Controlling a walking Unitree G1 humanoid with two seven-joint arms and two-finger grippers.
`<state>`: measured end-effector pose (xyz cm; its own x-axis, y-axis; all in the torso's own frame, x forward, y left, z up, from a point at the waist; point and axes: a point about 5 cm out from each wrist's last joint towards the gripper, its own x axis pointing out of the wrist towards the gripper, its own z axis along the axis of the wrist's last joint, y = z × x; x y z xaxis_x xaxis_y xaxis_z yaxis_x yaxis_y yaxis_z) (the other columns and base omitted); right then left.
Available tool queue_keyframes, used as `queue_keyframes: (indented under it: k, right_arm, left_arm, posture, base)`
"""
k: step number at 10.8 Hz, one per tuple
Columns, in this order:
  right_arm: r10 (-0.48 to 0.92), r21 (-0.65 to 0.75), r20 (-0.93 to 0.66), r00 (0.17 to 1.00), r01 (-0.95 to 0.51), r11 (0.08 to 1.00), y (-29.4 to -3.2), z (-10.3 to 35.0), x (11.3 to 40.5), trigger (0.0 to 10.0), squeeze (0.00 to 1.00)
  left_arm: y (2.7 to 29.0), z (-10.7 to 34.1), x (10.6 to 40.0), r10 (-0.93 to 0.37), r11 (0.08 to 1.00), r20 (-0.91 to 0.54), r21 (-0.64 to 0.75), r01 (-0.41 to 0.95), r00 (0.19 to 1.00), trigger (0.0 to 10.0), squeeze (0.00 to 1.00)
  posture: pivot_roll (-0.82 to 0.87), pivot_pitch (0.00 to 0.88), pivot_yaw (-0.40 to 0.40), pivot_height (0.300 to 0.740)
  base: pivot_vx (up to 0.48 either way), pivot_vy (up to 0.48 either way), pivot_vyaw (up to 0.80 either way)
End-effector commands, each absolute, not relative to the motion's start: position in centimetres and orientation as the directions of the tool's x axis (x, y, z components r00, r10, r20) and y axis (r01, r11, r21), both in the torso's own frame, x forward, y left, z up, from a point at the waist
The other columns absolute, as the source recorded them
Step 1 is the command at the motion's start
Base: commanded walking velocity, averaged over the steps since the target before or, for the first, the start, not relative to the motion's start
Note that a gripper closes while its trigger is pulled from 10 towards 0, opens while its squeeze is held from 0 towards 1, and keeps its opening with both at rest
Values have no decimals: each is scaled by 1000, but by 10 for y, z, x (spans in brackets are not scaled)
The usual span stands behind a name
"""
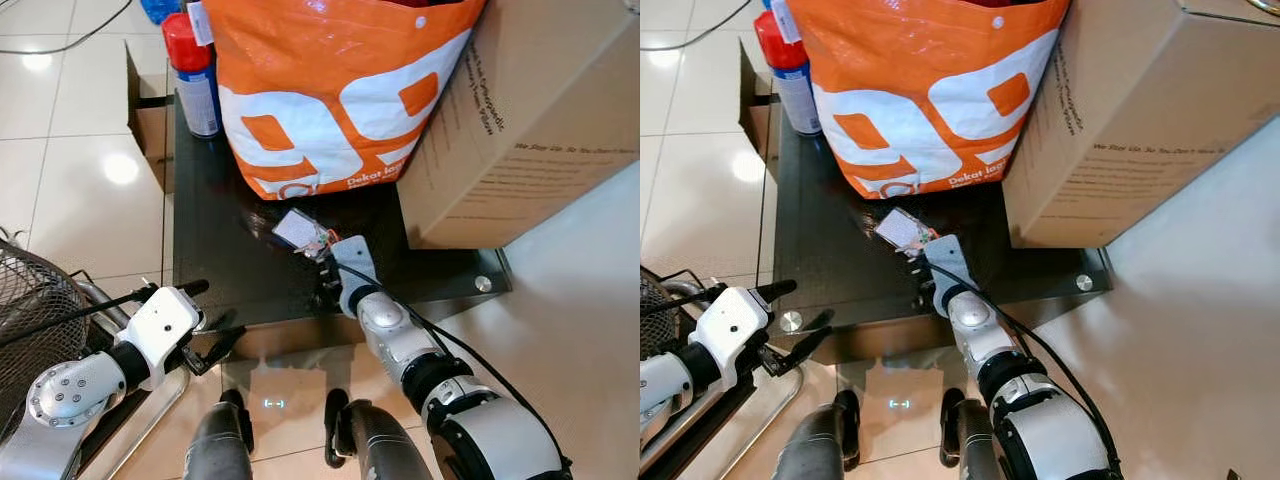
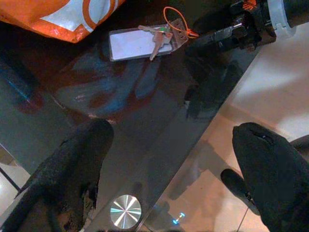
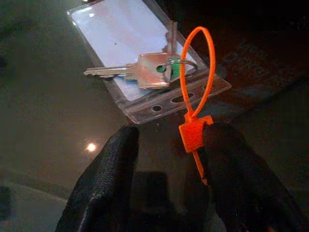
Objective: Hang keys on a hook
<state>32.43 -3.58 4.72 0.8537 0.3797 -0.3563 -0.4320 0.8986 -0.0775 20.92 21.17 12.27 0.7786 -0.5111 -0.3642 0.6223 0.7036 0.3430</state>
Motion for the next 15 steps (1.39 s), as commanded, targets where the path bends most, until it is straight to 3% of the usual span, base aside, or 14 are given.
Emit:
queue_keyframes:
  k: [1, 5, 8, 9, 11, 15]
  right_arm:
    - [432, -61, -429, 793, -503, 862, -24, 33, 310, 10000, 0]
    - [492, -134, -401, 773, -581, 803, -61, 30, 310, 10000, 0]
    - [523, -172, -325, 788, -593, 786, -65, 45, 313, 10000, 0]
    - [526, -161, -299, 796, -585, 795, -66, 52, 315, 10000, 0]
    - [511, 26, -231, 828, -519, 854, -58, 64, 322, 10000, 0]
    - [353, 81, -307, 884, -345, 935, -47, 53, 326, 10000, 0]
  left_arm:
    - [208, 118, 205, -522, 697, -385, 323, 641, 761, 10000, 290]
    - [209, 118, 203, -516, 701, -385, 325, 635, 766, 10000, 294]
    - [210, 118, 203, -515, 698, -386, 328, 636, 765, 10000, 294]
    - [210, 118, 204, -515, 698, -387, 329, 636, 765, 10000, 294]
    - [210, 118, 205, -518, 694, -386, 331, 639, 763, 10000, 294]
    - [211, 119, 207, -521, 690, -386, 335, 642, 762, 10000, 294]
  posture:
    - [234, 340, -123, 740]
    - [232, 338, -130, 740]
    - [232, 333, -129, 740]
    - [232, 330, -128, 740]
    - [235, 320, -125, 740]
    - [241, 321, -119, 740]
  base:
    - [0, 0, 0]
    - [0, 0, 0]
    - [0, 0, 0]
    - [0, 0, 0]
    - [0, 0, 0]
    - [0, 0, 0]
